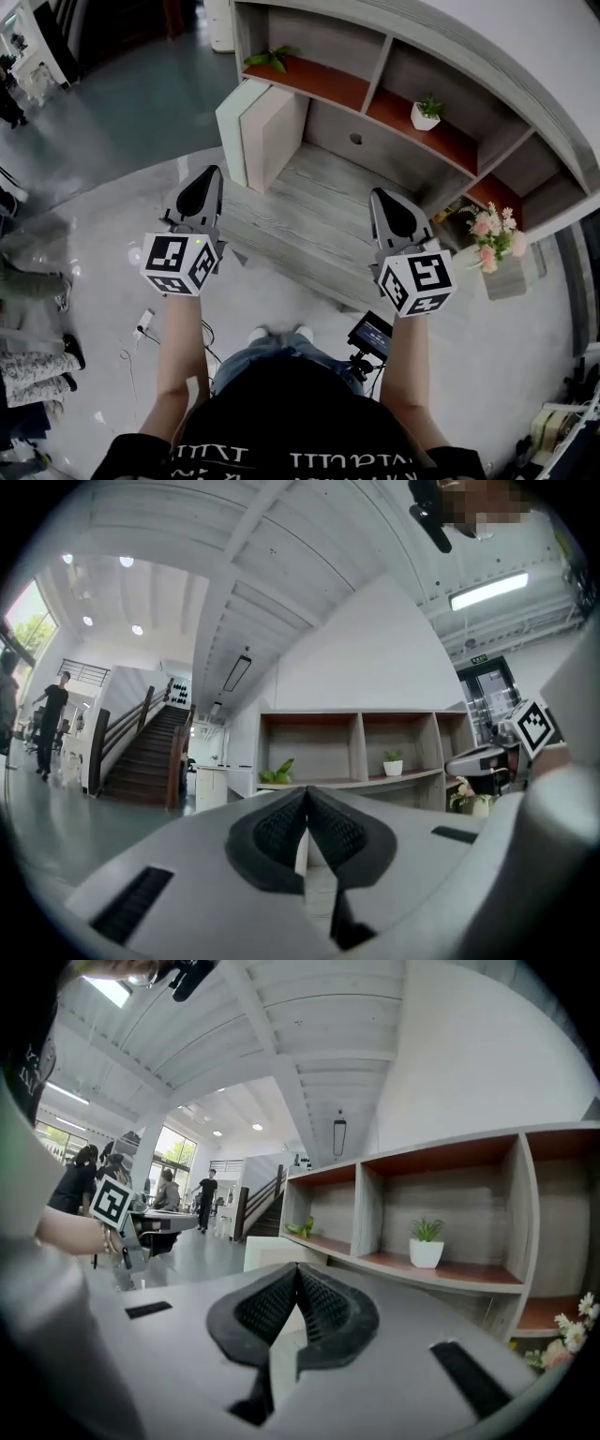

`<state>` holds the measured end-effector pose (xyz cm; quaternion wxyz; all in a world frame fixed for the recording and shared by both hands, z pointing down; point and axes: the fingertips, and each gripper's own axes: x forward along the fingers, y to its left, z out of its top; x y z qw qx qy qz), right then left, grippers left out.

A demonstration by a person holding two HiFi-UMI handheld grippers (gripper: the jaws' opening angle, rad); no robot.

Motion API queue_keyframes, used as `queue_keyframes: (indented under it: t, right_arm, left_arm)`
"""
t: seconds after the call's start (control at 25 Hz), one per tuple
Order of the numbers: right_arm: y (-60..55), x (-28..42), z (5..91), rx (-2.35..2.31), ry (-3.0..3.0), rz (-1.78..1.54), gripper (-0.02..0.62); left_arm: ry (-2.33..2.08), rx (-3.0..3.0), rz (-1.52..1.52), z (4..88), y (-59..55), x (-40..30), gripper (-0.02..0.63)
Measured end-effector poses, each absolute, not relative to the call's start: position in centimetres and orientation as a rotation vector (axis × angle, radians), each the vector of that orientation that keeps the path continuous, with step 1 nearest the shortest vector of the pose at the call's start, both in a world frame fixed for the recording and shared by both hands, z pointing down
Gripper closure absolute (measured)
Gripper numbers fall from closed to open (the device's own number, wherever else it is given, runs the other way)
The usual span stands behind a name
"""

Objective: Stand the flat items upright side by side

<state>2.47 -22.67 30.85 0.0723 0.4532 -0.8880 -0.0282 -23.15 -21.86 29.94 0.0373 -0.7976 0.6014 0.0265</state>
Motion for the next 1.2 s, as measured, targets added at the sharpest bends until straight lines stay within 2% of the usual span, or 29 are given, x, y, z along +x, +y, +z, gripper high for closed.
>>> queue_keyframes:
  t: [0.36,1.2]
  right_arm:
    - [-21.1,1.4,26.9,1.471,-2.628,-0.206,0.58]
    - [-21.1,0.5,26.7,1.504,-2.631,-0.2,0.58]
  left_arm:
    - [1.712,-2.403,0.062,26.4,-21.2,-23.8,0.593]
    - [1.682,-2.388,0.116,25.2,-21.9,-24.1,0.593]
